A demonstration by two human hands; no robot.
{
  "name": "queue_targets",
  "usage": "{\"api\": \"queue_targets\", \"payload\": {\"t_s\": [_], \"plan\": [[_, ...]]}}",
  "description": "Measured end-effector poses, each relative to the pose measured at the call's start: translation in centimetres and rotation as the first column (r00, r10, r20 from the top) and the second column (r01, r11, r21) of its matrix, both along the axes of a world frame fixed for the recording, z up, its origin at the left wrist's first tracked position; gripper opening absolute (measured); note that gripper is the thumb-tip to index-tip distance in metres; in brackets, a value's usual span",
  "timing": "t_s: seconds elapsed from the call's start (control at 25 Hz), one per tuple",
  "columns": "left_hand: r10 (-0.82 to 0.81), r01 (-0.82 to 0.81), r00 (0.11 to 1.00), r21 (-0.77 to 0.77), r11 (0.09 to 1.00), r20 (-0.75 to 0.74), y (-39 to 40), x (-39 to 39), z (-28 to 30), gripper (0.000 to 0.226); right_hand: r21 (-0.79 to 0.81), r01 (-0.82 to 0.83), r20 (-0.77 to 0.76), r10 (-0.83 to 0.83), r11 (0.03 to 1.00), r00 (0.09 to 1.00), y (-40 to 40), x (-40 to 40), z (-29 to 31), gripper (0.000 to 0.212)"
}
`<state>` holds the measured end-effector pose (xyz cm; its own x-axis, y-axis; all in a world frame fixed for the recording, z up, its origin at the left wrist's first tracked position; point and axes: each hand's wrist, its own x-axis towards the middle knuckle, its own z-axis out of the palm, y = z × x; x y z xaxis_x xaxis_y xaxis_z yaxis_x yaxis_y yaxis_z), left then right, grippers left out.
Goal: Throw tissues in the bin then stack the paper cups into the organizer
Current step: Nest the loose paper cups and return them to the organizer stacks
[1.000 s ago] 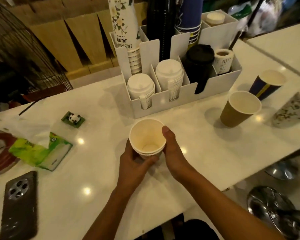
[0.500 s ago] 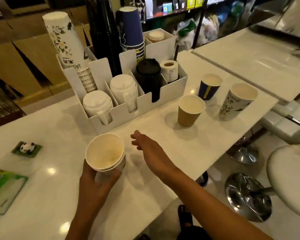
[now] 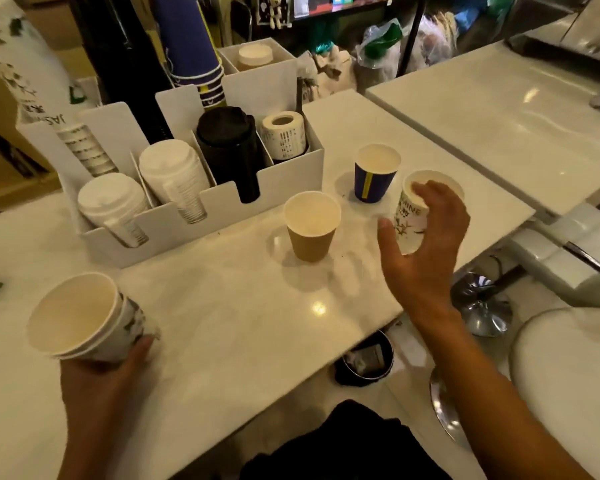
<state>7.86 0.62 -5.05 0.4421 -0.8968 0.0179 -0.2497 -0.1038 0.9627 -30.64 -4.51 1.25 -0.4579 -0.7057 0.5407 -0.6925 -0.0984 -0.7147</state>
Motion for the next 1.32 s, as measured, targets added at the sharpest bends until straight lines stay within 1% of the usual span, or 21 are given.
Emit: {"api": "queue_targets", "payload": {"t_s": [0.04, 0.12, 0.2, 0.28, 0.36, 0.44, 0.52, 0.6, 0.64, 0.68, 0.72, 0.8, 0.84, 0.92, 1.0, 1.04, 1.08, 1.12, 1.16, 1.2, 1.32], "plan": [[0.034, -0.034, 0.999, 0.002, 0.999, 0.011, 0.1, -0.4, 0.0, 0.058, 0.02, 0.037, 0.01, -0.038, 0.999, 0.999, -0.4, -2.2, -0.4, 0.071], [0.102, -0.102, 0.993, 0.006, 0.995, 0.054, 0.5, -1.8, 0.6, 0.053, 0.106, 0.031, 0.072, -0.038, 0.994, 0.997, -1.2, -6.0, -1.2, 0.089], [0.133, -0.134, 0.989, 0.001, 0.991, 0.058, 0.7, -2.6, 0.8, 0.06, 0.164, -0.055, 0.143, 0.031, 0.985, 0.989, -2.1, -8.6, -1.3, 0.095], [0.153, -0.154, 0.985, 0.01, 0.988, 0.079, 0.8, -3.2, 1.0, 0.068, 0.204, -0.152, 0.149, 0.122, 0.967, 0.981, -3.0, -9.9, -0.8, 0.098], [0.166, -0.167, 0.985, 0.02, 0.986, 0.054, 0.9, -3.8, 1.4, 0.07, 0.267, -0.264, 0.101, 0.245, 0.927, 0.964, -3.9, -10.9, 0.2, 0.095], [0.156, -0.158, 0.986, 0.038, 0.987, 0.052, 0.9, -4.2, 1.6, 0.063, 0.361, -0.344, 0.044, 0.352, 0.867, 0.935, -4.8, -11.7, 1.2, 0.082], [0.133, -0.137, 0.988, 0.053, 0.989, 0.081, 1.2, -4.2, 1.7, 0.068, 0.366, -0.369, 0.045, 0.38, 0.854, 0.924, -5.3, -12.2, 2.0, 0.067], [0.129, -0.136, 0.985, 0.058, 0.989, 0.116, 1.7, -4.1, 2.1, 0.081, 0.312, -0.438, 0.189, 0.396, 0.843, 0.898, -5.3, -12.5, 3.0, 0.054], [0.145, -0.153, 0.983, 0.072, 0.986, 0.116, 2.2, -4.3, 2.2, 0.081, 0.281, -0.505, 0.288, 0.43, 0.816, 0.856, -5.1, -12.4, 3.5, 0.05], [0.184, -0.194, 0.975, 0.076, 0.978, 0.123, 2.7, -5.0, 2.4, 0.076, 0.25, -0.577, 0.372, 0.473, 0.778, 0.799, -4.7, -12.0, 4.0, 0.048], [0.268, -0.276, 0.958, 0.076, 0.958, 0.098, 3.4, -6.1, 2.3, 0.07, 0.223, -0.636, 0.434, 0.51, 0.739, 0.743, -4.1, -11.4, 4.3, 0.049], [0.488, -0.485, 0.873, 0.079, 0.871, -0.017, 4.5, -9.1, 1.8, 0.072, 0.187, -0.706, 0.513, 0.545, 0.683, 0.663, -2.8, -9.6, 4.2, 0.051], [0.524, -0.522, 0.85, 0.055, 0.851, -0.056, 5.0, -10.8, 1.8, 0.072, 0.178, -0.729, 0.546, 0.55, 0.66, 0.632, -2.2, -8.5, 3.7, 0.051], [0.481, -0.482, 0.873, 0.006, 0.876, -0.085, 6.1, -14.0, 2.2, 0.07, 0.165, -0.767, 0.622, 0.539, 0.62, 0.569, -1.2, -6.3, 2.5, 0.05], [0.369, -0.369, 0.928, 0.009, 0.929, -0.052, 6.8, -16.3, 3.0, 0.067, 0.141, -0.795, 0.677, 0.528, 0.59, 0.512, -0.6, -4.2, 1.7, 0.047], [0.264, -0.264, 0.965, 0.022, 0.964, -0.001, 7.1, -17.0, 3.6, 0.066, 0.122, -0.807, 0.693, 0.532, 0.578, 0.486, -0.3, -3.2, 1.5, 0.047], [0.112, -0.113, 0.993, 0.056, 0.992, 0.032, 7.4, -17.7, 4.2, 0.064, 0.108, -0.816, 0.702, 0.537, 0.568, 0.467, -0.1, -2.3, 1.5, 0.047], [-0.042, 0.041, 0.999, 0.096, 0.995, 0.009, 7.7, -18.3, 5.0, 0.063, 0.099, -0.825, 0.705, 0.546, 0.556, 0.452, 0.1, -1.6, 1.4, 0.046], [-0.145, 0.151, 0.988, 0.119, 0.981, -0.058, 7.9, -18.7, 5.7, 0.063, 0.09, -0.837, 0.707, 0.557, 0.54, 0.436, 0.2, -0.7, 1.5, 0.044], [-0.189, 0.197, 0.979, 0.121, 0.973, -0.079, 8.0, -18.7, 6.0, 0.063, 0.076, -0.847, 0.712, 0.566, 0.526, 0.416, 0.3, 0.1, 1.6, 0.042], [-0.155, 0.155, 0.988, 0.081, 0.985, -0.011, 7.8, -18.7, 7.0, 0.054, 0.032, -0.856, 0.738, 0.565, 0.517, 0.369, 0.2, 1.9, 1.7, 0.041]]}}
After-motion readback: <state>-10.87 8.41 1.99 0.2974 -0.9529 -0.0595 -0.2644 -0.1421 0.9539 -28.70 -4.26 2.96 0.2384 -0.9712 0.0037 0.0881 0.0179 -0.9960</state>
